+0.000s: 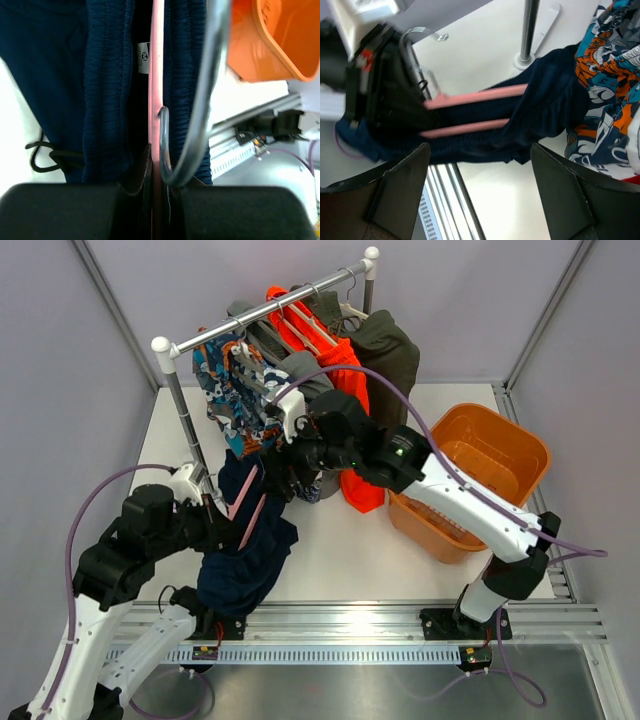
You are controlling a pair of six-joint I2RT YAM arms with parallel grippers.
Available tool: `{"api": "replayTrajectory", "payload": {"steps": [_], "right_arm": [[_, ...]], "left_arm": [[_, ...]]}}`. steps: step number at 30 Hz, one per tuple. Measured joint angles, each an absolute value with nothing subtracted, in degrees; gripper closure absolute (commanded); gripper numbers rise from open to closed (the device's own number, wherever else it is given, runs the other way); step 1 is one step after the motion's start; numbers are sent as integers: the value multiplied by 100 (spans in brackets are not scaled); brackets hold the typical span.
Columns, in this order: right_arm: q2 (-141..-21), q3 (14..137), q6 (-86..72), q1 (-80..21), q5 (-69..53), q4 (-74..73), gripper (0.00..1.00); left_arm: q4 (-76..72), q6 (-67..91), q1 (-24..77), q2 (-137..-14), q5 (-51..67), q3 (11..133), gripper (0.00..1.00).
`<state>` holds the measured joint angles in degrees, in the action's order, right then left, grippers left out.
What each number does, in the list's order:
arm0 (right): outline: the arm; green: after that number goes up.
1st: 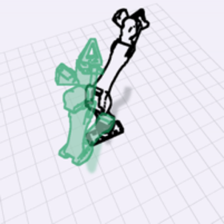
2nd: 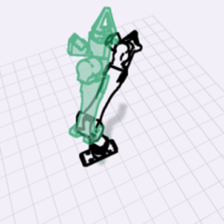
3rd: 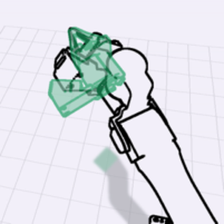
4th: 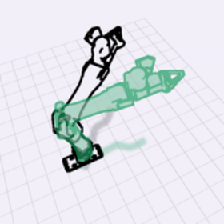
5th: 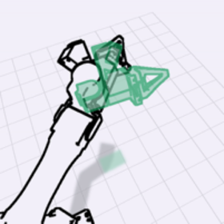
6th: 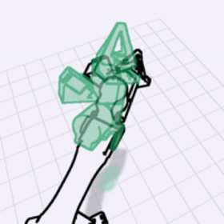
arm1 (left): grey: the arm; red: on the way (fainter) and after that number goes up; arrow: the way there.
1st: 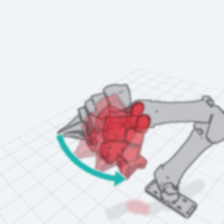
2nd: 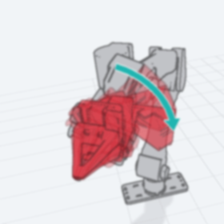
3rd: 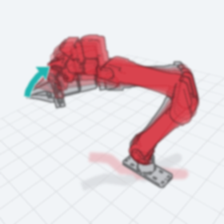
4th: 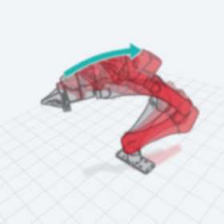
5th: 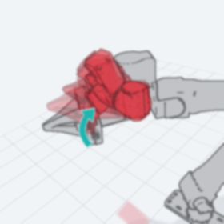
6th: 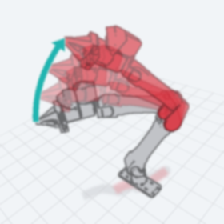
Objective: Remove the shorts from the hanger
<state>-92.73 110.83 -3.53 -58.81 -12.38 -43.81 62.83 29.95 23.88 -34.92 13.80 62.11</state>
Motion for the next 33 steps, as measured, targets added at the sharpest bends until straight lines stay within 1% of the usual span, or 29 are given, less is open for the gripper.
{"api": "replayTrajectory", "payload": {"steps": [5, 9, 12, 16, 17, 19, 20, 21, 27, 33], "right_arm": [[-9778, 11137, -823, -5975, -506, -4298, 24], [-10042, 11133, -886, -6173, -1, -4276, 26], [-10130, 11131, -878, -6302, 327, -4241, 30], [-10156, 11131, -762, -6311, 718, -4117, 56], [-10156, 11131, -742, -6311, 799, -4101, 70], [-10160, 11131, -668, -6311, 908, -4058, 84], [-10160, 11131, -622, -6311, 947, -4027, 97], [-10160, 11131, -565, -6311, 961, -4016, 100], [-10165, 11131, -429, -6130, 958, -3861, 100], [-10438, 11465, -226, -5468, 921, -3704, 100]], "left_arm": [[6134, 3138, 2388, -3291, 1691, 6038, 100], [6027, 3157, 2388, -3260, 1831, 6036, 100], [5990, 3157, 2388, -3260, 1894, 6036, 100], [5986, 3157, 2388, -3245, 1931, 6036, 100], [5986, 3157, 2388, -3234, 1933, 6036, 100], [5988, 3155, 2388, -3216, 1931, 6036, 100], [5986, 3155, 2388, -3212, 1927, 6036, 100], [5986, 3155, 2388, -3212, 1922, 6036, 100], [5988, 3111, 2388, -3205, 1920, 6036, 100], [5924, 2958, 2362, -3214, 1870, 6040, 100]]}}
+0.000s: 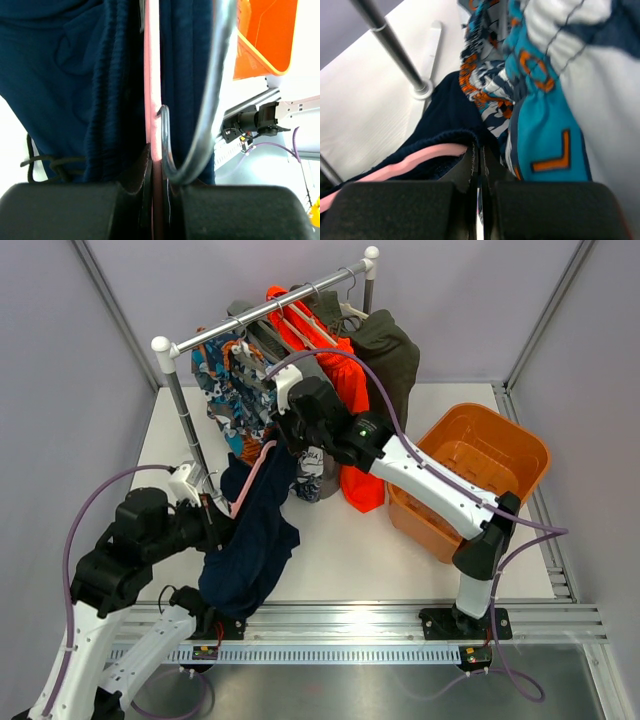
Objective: Remove the shorts from the hanger
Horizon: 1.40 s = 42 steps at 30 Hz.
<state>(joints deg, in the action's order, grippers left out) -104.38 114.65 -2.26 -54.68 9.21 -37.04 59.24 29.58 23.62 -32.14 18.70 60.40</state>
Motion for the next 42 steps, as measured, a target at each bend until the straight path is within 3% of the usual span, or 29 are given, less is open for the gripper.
{"api": "replayTrajectory", "payload": {"steps": [7, 16, 34, 42], "right_arm": [[-10582, 11568, 43, -5214, 733, -3642, 100], [-10230, 10503, 624, -5085, -611, -3647, 100], [-9544, 10051, 1920, -4995, -3164, -4195, 100], [-9371, 9979, 3009, -5808, -3889, -5081, 100]], "left_arm": [[5865, 2832, 2353, -3225, 1708, 6110, 100], [5415, 2978, 2362, -2738, 1245, 6305, 100], [2630, 3844, 2362, -3393, -1557, 5347, 100], [1544, 3371, 2379, -3461, -1717, 5236, 100]]}}
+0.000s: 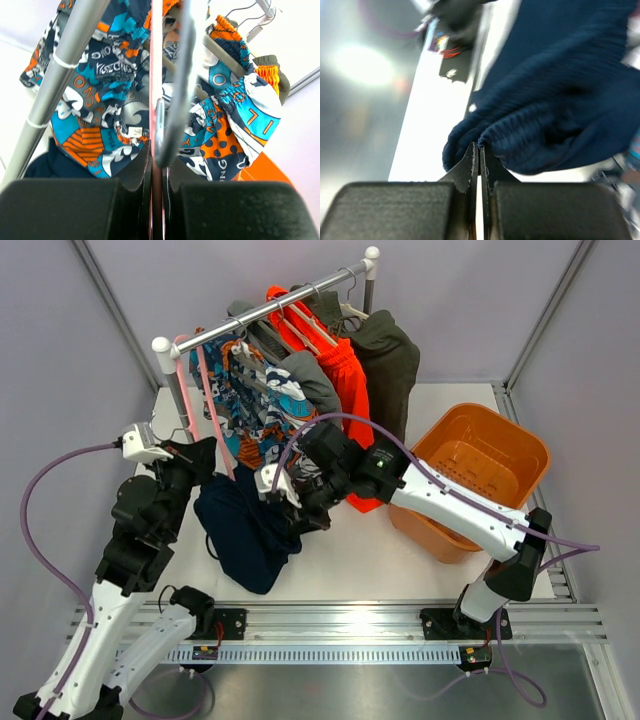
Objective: Remove the shorts from the hanger
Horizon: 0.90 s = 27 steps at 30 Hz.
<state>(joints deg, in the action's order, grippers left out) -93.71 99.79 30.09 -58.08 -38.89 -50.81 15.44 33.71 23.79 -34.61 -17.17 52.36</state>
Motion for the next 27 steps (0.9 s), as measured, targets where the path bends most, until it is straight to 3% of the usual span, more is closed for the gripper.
{"api": "replayTrajectory", "payload": {"steps": [10, 20, 27], "right_arm": [[-8853, 8958, 4532, -5968, -3592, -6003, 100], [-8777, 8829, 3476, -4821, -2482, -5223, 100], [-8438, 9013, 4191, -4604, -3529, -5603, 100]], "left_arm": [[1011, 2773, 2383, -3782, -1555, 5135, 100], [976, 2821, 2383, -3924, -1398, 5028, 100], [1111, 3144, 2390, -3924, -1868, 4908, 100]]}}
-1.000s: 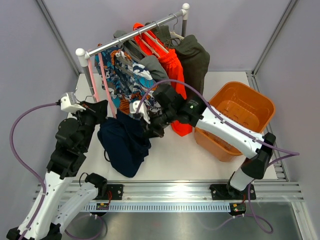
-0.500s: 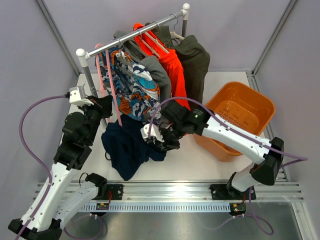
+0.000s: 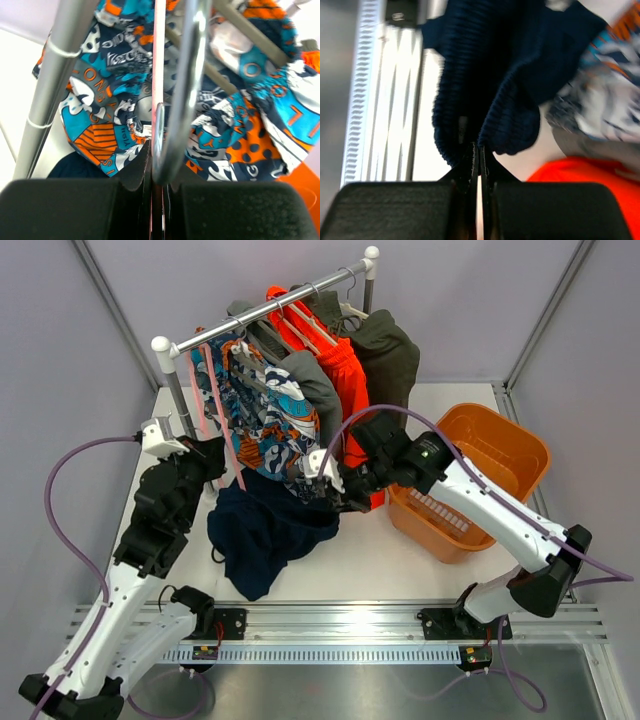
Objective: Remove the shorts from the hanger
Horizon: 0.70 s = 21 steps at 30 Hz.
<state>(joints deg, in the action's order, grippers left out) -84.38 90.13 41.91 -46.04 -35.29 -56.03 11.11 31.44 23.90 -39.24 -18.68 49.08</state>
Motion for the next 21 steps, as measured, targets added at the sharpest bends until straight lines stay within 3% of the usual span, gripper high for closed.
{"api": "replayTrajectory", "payload": {"steps": [6, 14, 19, 21], "right_arm": [[-8344, 8962, 4759, -5505, -3752, -5999, 100], [-8613, 8908, 4866, -5505, -2593, -5861, 97], [-8827, 9019, 4397, -5474, -2268, -5599, 67], [-9174, 9426, 4073, -5448, -2073, -5546, 45]], "left_arm": [[1000, 3374, 2390, -4246, -2003, 4805, 100], [652, 3468, 2397, -4584, -2261, 4805, 100], [412, 3607, 2467, -4967, -2248, 4805, 100], [410, 3634, 2510, -5048, -2209, 4805, 100]]}}
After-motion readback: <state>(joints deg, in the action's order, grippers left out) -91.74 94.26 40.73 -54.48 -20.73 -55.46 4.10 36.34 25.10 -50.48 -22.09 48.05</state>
